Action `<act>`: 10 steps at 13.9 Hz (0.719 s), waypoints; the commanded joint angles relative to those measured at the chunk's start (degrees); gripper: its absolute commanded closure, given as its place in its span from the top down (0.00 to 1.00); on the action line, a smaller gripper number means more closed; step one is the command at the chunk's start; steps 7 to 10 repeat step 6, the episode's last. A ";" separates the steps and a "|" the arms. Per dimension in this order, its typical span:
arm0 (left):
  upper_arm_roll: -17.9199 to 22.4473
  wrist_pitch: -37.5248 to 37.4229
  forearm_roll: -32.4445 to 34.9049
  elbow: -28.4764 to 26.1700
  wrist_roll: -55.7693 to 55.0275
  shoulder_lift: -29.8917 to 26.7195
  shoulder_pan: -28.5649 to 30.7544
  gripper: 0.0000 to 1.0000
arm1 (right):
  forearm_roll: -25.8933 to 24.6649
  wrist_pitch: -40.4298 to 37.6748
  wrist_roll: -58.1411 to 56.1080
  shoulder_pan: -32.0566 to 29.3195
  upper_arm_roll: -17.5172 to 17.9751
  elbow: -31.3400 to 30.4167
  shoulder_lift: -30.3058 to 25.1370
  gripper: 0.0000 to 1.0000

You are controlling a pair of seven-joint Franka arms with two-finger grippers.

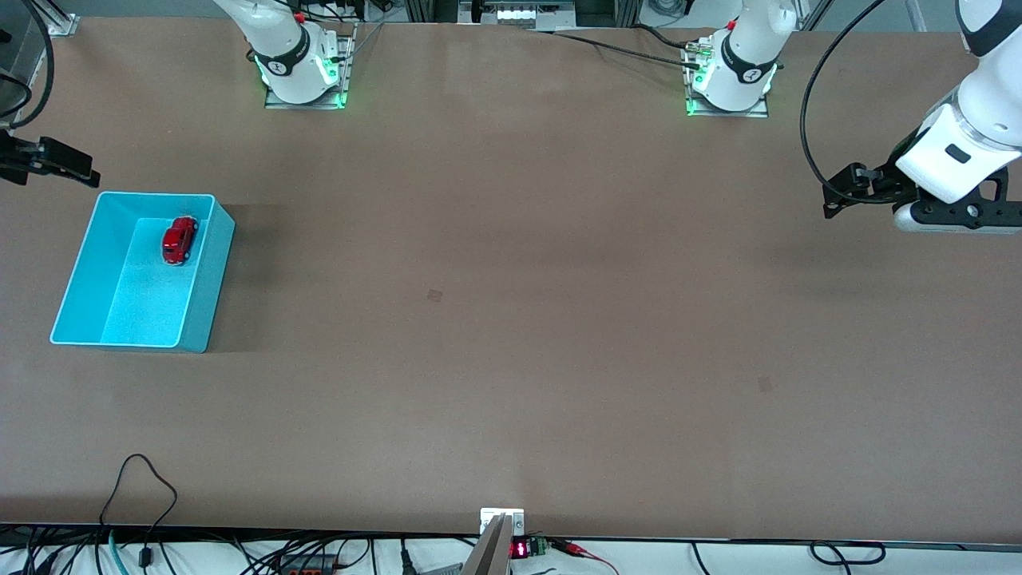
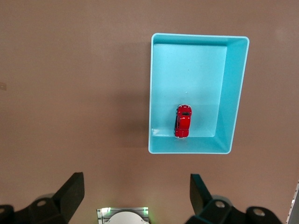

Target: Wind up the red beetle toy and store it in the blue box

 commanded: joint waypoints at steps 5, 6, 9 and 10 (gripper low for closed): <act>0.13 -1.12 -0.91 1.15 0.83 0.14 -0.27 1.00 | 0.61 -2.16 0.31 -0.06 0.06 0.34 -1.04 1.00; 0.13 -1.21 -0.91 1.15 0.83 0.14 -0.27 1.00 | 0.61 -2.07 0.31 -0.06 0.06 0.34 -1.03 1.00; 0.13 -1.21 -0.91 1.15 0.83 0.14 -0.27 1.00 | 0.61 -2.07 0.31 -0.06 0.06 0.34 -1.03 1.00; 0.13 -1.21 -0.91 1.15 0.83 0.14 -0.27 1.00 | 0.61 -2.07 0.31 -0.06 0.06 0.34 -1.03 1.00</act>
